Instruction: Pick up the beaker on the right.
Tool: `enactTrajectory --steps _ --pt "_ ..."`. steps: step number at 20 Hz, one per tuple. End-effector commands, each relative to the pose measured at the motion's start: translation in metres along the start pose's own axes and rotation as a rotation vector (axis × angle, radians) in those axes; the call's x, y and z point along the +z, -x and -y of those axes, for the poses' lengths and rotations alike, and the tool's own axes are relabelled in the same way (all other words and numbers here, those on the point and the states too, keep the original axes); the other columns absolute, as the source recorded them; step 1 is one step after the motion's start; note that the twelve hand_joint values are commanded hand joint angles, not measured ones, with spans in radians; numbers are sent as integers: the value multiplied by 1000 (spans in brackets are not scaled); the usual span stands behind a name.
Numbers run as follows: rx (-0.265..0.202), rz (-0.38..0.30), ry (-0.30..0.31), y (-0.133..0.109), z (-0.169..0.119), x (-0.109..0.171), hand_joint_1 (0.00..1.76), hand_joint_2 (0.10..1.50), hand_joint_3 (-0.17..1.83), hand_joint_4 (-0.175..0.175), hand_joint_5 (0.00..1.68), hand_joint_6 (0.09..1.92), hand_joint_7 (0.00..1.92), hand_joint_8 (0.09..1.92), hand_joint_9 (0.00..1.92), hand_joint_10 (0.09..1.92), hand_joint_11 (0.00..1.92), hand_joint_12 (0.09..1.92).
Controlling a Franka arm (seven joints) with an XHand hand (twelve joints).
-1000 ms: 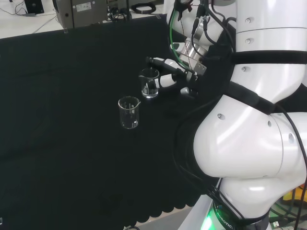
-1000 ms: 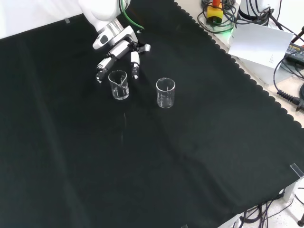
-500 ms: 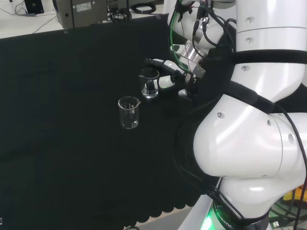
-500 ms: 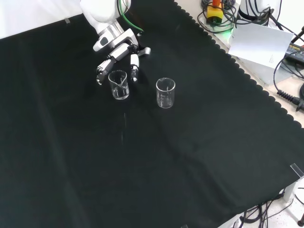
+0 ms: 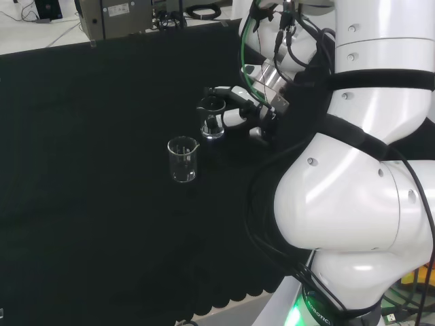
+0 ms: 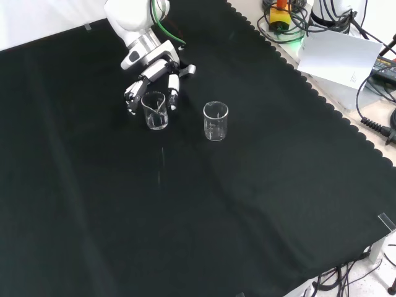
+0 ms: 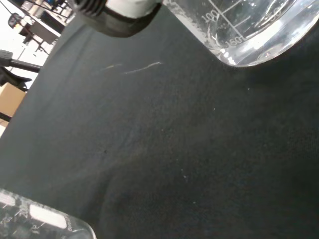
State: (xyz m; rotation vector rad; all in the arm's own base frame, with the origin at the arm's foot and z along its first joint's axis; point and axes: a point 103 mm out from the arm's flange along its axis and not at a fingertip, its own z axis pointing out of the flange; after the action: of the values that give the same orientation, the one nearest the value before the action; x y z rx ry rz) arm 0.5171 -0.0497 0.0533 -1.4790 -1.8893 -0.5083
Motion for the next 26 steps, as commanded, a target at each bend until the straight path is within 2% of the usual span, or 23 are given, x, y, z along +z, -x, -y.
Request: enactTrajectory --steps 1,12,19,26 --pt "-10 -48 -9 -2 -8 11 969 864 -175 7 432 115 278 674 404 605 0 1350" --pt "-44 -158 53 5 -5 5 948 866 -175 7 435 123 271 688 412 602 0 1351" --pt "-59 -152 22 2 -8 9 945 864 -175 8 475 152 291 702 433 603 0 1364" --pt "-45 -143 8 4 -9 10 943 865 -175 9 489 169 292 704 441 601 0 1368"
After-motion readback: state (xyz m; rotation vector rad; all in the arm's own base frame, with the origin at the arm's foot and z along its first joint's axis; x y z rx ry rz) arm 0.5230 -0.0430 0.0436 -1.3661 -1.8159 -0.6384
